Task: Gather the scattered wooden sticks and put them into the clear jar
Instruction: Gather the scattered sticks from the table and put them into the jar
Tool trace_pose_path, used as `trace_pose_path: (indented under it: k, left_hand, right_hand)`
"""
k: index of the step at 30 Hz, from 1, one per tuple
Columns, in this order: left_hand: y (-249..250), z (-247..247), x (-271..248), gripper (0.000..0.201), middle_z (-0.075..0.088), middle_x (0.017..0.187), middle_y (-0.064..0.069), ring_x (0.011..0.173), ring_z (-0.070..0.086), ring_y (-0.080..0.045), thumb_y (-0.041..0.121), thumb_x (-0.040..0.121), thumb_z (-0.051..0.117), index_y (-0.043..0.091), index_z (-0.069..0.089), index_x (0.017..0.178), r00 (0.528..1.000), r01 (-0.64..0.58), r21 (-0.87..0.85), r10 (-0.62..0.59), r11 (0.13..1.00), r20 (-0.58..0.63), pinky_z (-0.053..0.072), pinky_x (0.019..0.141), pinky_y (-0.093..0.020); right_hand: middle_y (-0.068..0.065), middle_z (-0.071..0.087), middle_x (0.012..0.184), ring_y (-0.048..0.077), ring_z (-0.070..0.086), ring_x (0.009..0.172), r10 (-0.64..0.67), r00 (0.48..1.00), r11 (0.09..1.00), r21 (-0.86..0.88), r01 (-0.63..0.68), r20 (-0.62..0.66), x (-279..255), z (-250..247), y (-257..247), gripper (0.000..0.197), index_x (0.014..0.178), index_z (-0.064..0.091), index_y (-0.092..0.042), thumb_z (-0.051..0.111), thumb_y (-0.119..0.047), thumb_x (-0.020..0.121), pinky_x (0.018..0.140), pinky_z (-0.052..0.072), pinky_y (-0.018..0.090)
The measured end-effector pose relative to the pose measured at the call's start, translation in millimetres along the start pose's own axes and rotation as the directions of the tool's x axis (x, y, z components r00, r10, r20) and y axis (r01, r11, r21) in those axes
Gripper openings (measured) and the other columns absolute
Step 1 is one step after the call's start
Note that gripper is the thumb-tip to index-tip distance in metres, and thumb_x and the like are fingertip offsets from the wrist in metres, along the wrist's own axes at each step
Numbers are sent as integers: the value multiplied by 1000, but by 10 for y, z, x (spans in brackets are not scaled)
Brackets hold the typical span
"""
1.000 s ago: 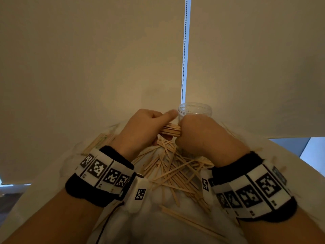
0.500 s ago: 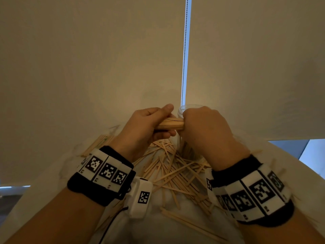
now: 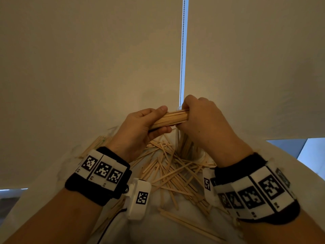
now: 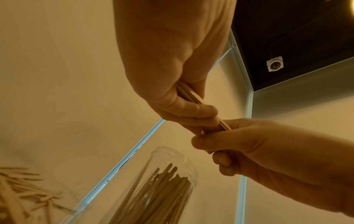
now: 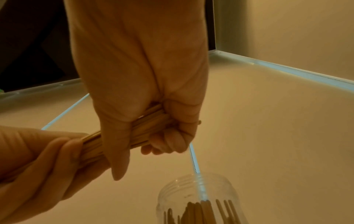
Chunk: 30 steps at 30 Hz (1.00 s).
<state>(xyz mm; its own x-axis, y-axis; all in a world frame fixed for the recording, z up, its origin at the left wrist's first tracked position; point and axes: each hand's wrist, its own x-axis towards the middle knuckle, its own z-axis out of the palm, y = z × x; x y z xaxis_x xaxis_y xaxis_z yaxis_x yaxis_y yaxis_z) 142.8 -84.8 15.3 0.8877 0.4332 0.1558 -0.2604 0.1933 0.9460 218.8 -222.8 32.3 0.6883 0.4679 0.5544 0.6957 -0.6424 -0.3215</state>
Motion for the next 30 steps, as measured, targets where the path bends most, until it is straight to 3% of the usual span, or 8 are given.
trace_pose_path:
  k: [3, 5, 9, 12, 16, 19, 26, 30]
  left_hand:
    - [29, -40, 27, 30, 72, 91, -20, 62, 70, -17, 18, 92, 70, -10, 69, 103, 999, -35, -5, 34, 999, -26, 57, 58, -15]
    - [38, -63, 38, 32, 72, 95, -23, 64, 70, -17, 18, 91, 71, -11, 69, 105, 998, -44, -22, 43, 999, -44, 57, 58, -16]
    - [26, -45, 28, 29, 73, 94, -23, 65, 71, -16, 18, 92, 70, -9, 70, 104, 1000, 1, -17, -2, 1000, -24, 56, 56, -15]
    - [26, -58, 31, 25, 73, 86, -16, 64, 70, -16, 17, 93, 69, -6, 70, 99, 1000, 12, -21, -12, 1000, -26, 57, 55, -15]
    - [23, -69, 35, 26, 72, 79, -13, 62, 69, -15, 18, 94, 66, -7, 68, 100, 999, 14, -29, -15, 999, -39, 56, 54, -16]
    - [-7, -1, 1, 29, 73, 84, -17, 59, 70, -17, 19, 97, 63, -8, 67, 104, 999, 47, -58, -48, 997, -22, 56, 53, -16]
    - [20, 92, -15, 40, 73, 100, -22, 66, 73, -20, 37, 103, 50, -1, 62, 113, 987, 158, -137, -155, 978, 35, 60, 56, -19]
    - [-22, 65, 28, 30, 74, 112, -17, 82, 71, -20, 32, 104, 52, 7, 61, 119, 984, 169, 26, -168, 985, -55, 59, 67, -26]
  right_hand:
    - [-2, 60, 97, 20, 55, 87, -11, 999, 1000, -18, 11, 45, -22, -52, -20, 31, 105, 56, -26, 71, -41, 82, 75, 44, 31]
    - [-5, 62, 94, 19, 57, 90, -2, 999, 999, -50, 5, 42, -17, -97, -15, 34, 103, 56, -28, 71, -47, 81, 90, 44, 38]
    - [-5, 61, 92, 10, 56, 80, 10, 995, 981, 191, -28, 96, 9, -129, 12, 25, 96, 62, -25, 78, -34, 79, 57, 36, 21]
    - [-9, 65, 90, 5, 59, 78, -25, 971, 920, 385, -70, 236, 9, -167, 34, 25, 97, 64, -30, 79, -29, 79, 60, 38, 18]
    - [-10, 68, 78, 4, 66, 70, -90, 915, 904, 419, -91, 394, -21, -227, 71, 37, 98, 67, -33, 64, -66, 80, 64, 43, 21]
    - [-4, 61, 62, 11, 60, 60, -34, 972, 982, 189, -11, 234, 4, -148, 89, 64, 73, 70, -23, 39, -78, 86, 56, 37, 25]
    - [-5, 48, 38, 7, 47, 41, 133, 987, 948, 278, -152, 84, 48, -242, 284, 60, 59, 70, -17, 56, -69, 86, 51, 32, 26]
    - [-2, 51, 42, 16, 52, 45, 287, 953, 924, 291, -249, -96, 102, -473, 592, 60, 59, 68, -15, 56, -66, 88, 53, 38, 30]
